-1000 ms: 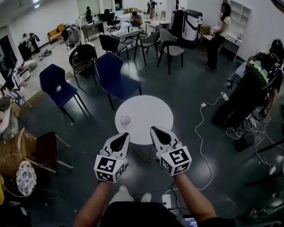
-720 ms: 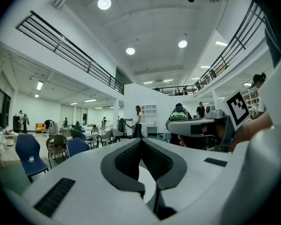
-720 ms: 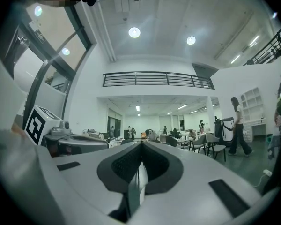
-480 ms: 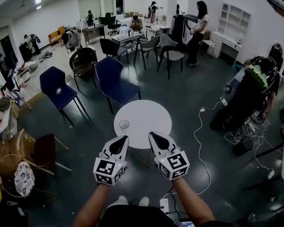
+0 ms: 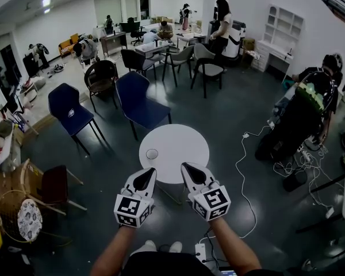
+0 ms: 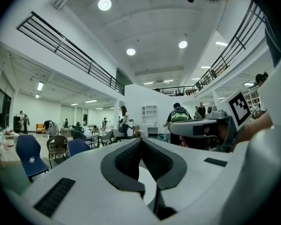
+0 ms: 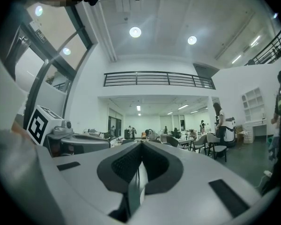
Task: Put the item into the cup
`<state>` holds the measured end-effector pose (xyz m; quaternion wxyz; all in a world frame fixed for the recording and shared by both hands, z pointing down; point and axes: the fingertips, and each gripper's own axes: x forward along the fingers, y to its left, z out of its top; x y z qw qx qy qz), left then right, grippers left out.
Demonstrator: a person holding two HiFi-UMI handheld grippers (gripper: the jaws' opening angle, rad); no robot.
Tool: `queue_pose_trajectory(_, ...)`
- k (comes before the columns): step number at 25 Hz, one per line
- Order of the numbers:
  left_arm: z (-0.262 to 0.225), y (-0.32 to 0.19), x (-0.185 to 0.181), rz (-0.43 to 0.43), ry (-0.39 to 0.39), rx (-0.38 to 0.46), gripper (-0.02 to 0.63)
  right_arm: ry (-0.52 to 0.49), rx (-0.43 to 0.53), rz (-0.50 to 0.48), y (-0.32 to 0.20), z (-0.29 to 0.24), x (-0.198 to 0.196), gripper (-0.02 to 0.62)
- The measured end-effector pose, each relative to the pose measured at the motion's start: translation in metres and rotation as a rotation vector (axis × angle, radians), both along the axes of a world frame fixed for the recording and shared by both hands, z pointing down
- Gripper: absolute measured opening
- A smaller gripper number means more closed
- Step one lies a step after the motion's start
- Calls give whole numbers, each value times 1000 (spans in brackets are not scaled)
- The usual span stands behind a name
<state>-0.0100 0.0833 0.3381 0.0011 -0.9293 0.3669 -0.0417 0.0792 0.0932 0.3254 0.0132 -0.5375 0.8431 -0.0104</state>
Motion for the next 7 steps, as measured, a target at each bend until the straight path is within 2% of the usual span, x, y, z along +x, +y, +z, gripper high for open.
queue_pose_trajectory(7,2,-3,-4,0,1,-3,15,-3,-6,5,-3,2,-2,17)
